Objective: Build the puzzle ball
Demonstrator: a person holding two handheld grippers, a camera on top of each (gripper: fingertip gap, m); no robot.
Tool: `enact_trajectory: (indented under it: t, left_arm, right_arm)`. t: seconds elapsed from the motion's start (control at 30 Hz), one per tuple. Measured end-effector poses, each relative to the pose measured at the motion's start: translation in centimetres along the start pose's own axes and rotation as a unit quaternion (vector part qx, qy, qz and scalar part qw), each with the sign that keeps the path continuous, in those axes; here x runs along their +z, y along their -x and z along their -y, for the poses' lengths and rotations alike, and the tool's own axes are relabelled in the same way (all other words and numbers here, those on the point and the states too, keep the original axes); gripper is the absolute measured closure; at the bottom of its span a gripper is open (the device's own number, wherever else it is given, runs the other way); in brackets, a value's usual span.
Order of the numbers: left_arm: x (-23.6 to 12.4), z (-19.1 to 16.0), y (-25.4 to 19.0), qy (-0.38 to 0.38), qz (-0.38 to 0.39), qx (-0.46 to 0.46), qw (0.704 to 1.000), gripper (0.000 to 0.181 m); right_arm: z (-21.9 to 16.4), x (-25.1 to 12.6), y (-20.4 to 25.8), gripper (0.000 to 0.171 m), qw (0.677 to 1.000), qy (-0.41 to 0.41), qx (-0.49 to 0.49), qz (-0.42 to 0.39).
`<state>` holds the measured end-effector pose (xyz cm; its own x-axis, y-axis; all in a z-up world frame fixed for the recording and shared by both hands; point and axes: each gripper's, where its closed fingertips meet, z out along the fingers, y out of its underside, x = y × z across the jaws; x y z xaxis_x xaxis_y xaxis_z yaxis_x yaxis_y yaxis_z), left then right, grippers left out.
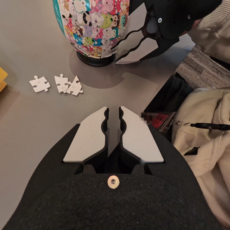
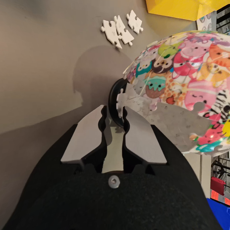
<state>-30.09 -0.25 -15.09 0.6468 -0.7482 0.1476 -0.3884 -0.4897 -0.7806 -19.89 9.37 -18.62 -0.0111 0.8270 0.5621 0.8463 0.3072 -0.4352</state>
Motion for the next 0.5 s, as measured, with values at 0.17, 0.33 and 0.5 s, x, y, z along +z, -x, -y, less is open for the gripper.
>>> enact_trajectory:
  t: [0.17,0.33,0.5]
  left_arm:
    - [0.0,-0.1,0.2,0.001,0.002,-0.001,1.000,0.166]
    - [0.0,-0.1,0.5,0.001,0.006,-0.003,1.000,0.166]
    - [0.3,-0.4,0.8,0.008,0.020,0.001,1.000,0.165]
  right_arm:
    - [-0.1,0.2,-0.1,0.152,1.000,0.003,0.002,0.007]
    - [-0.1,0.2,-0.1,0.152,1.000,0.002,-0.001,0.009]
    - [0.2,-1.6,-0.2,0.139,1.000,-0.020,0.007,-0.018]
